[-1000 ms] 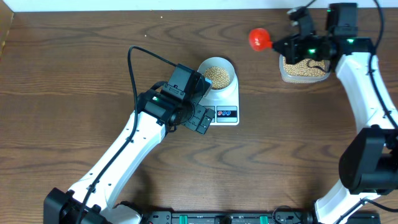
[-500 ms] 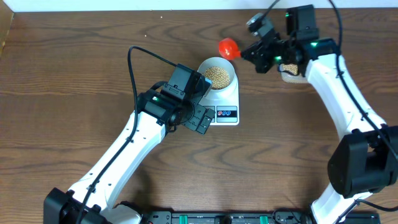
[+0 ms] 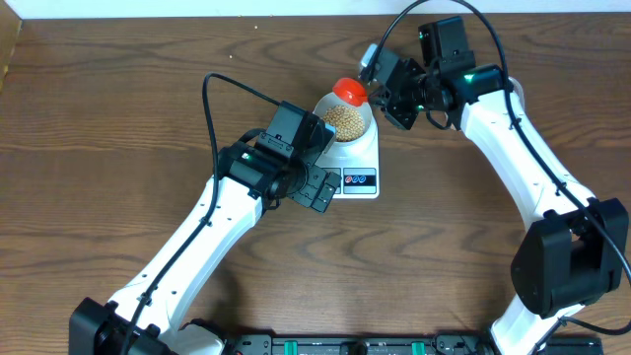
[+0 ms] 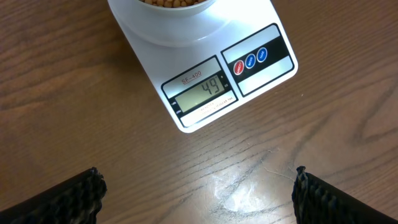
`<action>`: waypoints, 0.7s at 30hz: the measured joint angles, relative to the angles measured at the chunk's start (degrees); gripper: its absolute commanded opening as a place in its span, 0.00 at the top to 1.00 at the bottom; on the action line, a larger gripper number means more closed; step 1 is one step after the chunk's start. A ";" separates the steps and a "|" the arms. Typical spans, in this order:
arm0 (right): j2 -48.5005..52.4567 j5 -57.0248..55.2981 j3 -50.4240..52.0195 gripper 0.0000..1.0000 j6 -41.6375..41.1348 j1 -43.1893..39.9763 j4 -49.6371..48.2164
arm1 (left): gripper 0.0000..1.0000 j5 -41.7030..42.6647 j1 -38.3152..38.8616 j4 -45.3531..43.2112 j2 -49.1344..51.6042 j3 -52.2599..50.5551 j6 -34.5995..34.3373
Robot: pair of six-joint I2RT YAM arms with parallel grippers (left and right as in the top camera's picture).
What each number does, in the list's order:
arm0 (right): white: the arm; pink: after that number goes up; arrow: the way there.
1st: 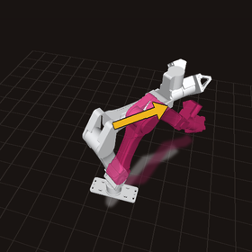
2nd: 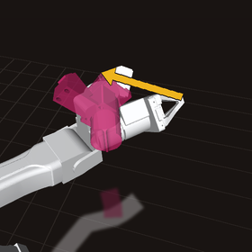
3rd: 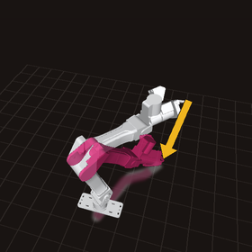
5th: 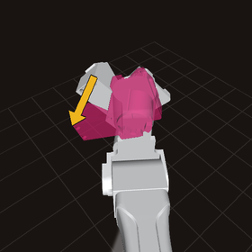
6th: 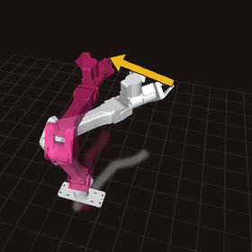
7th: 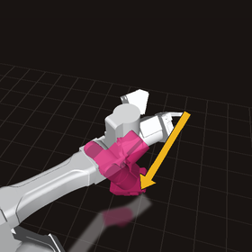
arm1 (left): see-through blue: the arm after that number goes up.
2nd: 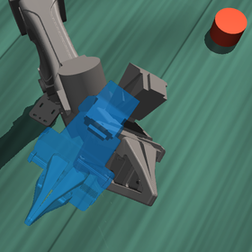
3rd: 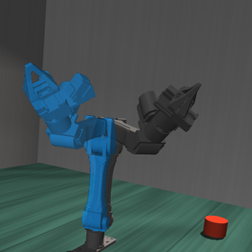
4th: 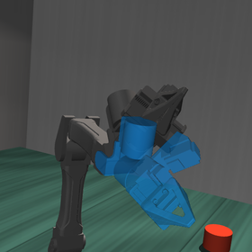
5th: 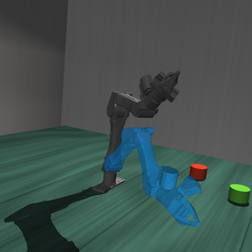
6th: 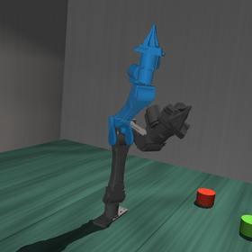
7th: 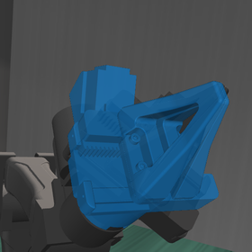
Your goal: Scoop item into bowl and weigh 50g on scale
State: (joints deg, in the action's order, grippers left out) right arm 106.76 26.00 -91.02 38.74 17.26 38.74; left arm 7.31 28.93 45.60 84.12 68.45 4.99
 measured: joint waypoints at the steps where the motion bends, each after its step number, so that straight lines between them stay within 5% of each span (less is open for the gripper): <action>1: 0.00 -0.13 0.00 0.99 0.98 0.17 0.00 | 0.02 0.00 0.00 0.00 0.00 0.00 0.00; 21: 0.00 -0.57 0.00 0.99 10.56 0.63 -0.02 | 0.02 0.00 0.00 -0.02 0.00 0.00 0.00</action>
State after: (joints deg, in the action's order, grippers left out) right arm 106.76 25.43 -91.02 49.30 17.89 38.72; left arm 7.31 28.93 45.58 84.12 68.45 4.99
